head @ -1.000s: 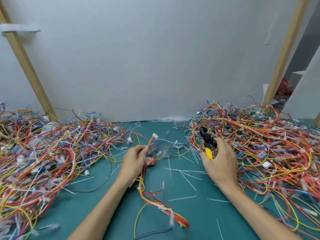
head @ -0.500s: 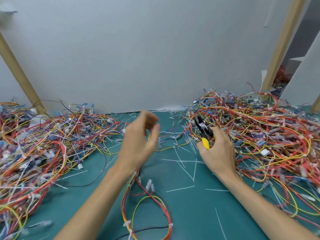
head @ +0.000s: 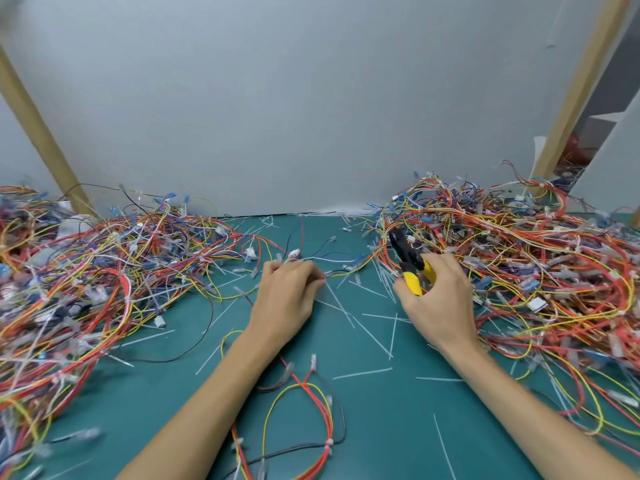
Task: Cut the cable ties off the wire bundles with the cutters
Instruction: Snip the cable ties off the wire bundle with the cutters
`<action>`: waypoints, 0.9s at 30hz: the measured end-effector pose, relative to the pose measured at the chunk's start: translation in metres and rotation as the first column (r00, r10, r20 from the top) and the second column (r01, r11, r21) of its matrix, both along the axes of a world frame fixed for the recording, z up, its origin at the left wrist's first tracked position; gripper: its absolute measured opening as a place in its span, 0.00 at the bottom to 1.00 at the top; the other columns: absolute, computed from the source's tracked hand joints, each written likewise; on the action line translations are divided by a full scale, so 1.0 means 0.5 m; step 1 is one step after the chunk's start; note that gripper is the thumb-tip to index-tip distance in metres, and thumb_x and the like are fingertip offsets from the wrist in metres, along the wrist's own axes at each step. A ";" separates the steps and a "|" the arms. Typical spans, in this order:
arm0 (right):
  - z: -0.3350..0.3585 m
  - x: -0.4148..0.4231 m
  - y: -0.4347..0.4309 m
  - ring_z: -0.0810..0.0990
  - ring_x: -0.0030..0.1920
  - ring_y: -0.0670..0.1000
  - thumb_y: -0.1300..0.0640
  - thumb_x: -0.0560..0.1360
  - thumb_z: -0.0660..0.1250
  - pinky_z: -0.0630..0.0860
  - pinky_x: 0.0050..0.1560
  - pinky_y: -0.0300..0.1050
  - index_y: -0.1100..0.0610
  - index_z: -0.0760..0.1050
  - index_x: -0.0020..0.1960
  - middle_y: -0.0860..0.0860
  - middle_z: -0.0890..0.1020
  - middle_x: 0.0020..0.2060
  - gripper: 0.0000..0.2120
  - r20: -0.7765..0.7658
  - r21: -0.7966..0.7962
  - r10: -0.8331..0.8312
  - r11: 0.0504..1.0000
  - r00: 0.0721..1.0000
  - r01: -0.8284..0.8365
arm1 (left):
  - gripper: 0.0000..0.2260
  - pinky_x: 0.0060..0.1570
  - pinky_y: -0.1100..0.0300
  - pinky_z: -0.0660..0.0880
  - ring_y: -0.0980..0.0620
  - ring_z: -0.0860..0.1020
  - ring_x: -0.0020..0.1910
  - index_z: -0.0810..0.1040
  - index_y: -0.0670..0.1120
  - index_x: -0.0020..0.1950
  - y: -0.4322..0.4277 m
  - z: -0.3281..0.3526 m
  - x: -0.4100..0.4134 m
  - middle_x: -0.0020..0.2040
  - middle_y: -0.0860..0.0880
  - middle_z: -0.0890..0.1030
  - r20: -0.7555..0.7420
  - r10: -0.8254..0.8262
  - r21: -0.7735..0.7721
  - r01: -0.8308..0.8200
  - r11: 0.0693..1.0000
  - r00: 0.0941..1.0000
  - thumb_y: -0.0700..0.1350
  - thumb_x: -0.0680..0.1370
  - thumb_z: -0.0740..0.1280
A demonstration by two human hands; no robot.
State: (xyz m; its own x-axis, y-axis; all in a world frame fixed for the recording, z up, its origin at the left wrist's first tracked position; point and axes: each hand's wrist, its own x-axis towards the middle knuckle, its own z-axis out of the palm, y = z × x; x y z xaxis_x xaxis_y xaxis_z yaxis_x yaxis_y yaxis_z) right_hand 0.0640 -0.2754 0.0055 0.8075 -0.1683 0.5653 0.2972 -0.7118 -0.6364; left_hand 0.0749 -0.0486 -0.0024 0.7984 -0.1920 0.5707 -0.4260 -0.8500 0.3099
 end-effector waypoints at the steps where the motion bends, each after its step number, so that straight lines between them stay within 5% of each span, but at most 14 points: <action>1: 0.001 -0.001 0.001 0.72 0.42 0.42 0.56 0.69 0.74 0.63 0.42 0.28 0.53 0.78 0.50 0.48 0.75 0.44 0.11 0.030 0.000 0.019 1.000 0.999 -0.019 | 0.02 0.53 0.58 0.60 0.51 0.79 0.45 0.80 0.48 0.46 0.002 0.001 -0.002 0.43 0.55 0.83 0.013 -0.011 -0.064 0.012 0.998 1.000 0.44 0.78 0.68; 6: 0.001 -0.005 0.006 0.72 0.46 0.42 0.55 0.72 0.74 0.64 0.46 0.26 0.56 0.79 0.58 0.47 0.76 0.47 0.15 0.084 -0.014 0.079 0.997 0.993 -0.078 | 0.09 0.56 0.57 0.63 0.60 0.72 0.35 0.79 0.50 0.42 0.003 0.003 -0.004 0.35 0.62 0.76 0.062 -0.030 -0.199 0.042 0.979 0.998 0.45 0.79 0.62; 10: 0.003 -0.010 0.007 0.72 0.47 0.39 0.54 0.73 0.73 0.65 0.49 0.24 0.55 0.79 0.59 0.46 0.75 0.48 0.15 0.134 0.010 0.127 0.992 0.983 -0.129 | 0.10 0.58 0.56 0.61 0.58 0.70 0.37 0.75 0.51 0.39 0.002 0.001 -0.009 0.30 0.62 0.70 0.048 -0.029 -0.085 0.033 0.996 0.998 0.46 0.80 0.61; 14: 0.006 -0.016 0.013 0.74 0.51 0.35 0.49 0.77 0.69 0.65 0.51 0.24 0.51 0.77 0.62 0.44 0.77 0.49 0.15 0.145 -0.013 0.212 0.977 0.966 -0.212 | 0.10 0.59 0.57 0.62 0.51 0.76 0.45 0.77 0.51 0.42 0.005 0.000 -0.009 0.37 0.55 0.80 -0.061 -0.050 0.086 0.055 0.995 0.997 0.51 0.81 0.61; 18: 0.006 -0.014 0.016 0.77 0.53 0.39 0.38 0.78 0.61 0.69 0.52 0.28 0.45 0.75 0.65 0.41 0.79 0.52 0.20 0.030 -0.033 0.294 0.956 0.955 -0.293 | 0.08 0.54 0.53 0.69 0.44 0.78 0.41 0.80 0.46 0.44 0.009 0.005 -0.009 0.37 0.50 0.84 -0.123 -0.126 -0.049 0.121 0.991 0.984 0.50 0.79 0.67; 21: 0.001 -0.011 0.018 0.76 0.48 0.40 0.36 0.77 0.60 0.68 0.47 0.29 0.43 0.75 0.61 0.41 0.77 0.46 0.18 -0.007 -0.142 0.286 0.948 0.958 -0.284 | 0.05 0.44 0.55 0.74 0.50 0.78 0.37 0.80 0.45 0.43 0.024 0.013 -0.005 0.35 0.52 0.83 -0.199 -0.193 -0.121 0.171 0.978 0.961 0.45 0.76 0.71; 27: 0.001 -0.009 0.021 0.73 0.38 0.43 0.37 0.75 0.62 0.63 0.37 0.35 0.46 0.71 0.42 0.46 0.74 0.34 0.13 -0.050 -0.106 0.211 0.971 0.976 -0.216 | 0.05 0.49 0.68 0.74 0.50 0.83 0.46 0.84 0.41 0.48 0.063 0.020 0.002 0.44 0.46 0.86 -0.170 -0.251 -0.140 0.228 0.963 0.953 0.35 0.74 0.72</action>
State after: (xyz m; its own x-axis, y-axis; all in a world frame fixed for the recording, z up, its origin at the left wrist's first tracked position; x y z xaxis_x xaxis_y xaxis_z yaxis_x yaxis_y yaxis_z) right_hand 0.0594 -0.2648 0.0060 0.8393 0.0720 0.5389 0.4270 -0.7008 -0.5715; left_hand 0.0758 -0.0172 0.0078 0.8305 -0.3307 0.4481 -0.5384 -0.6827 0.4940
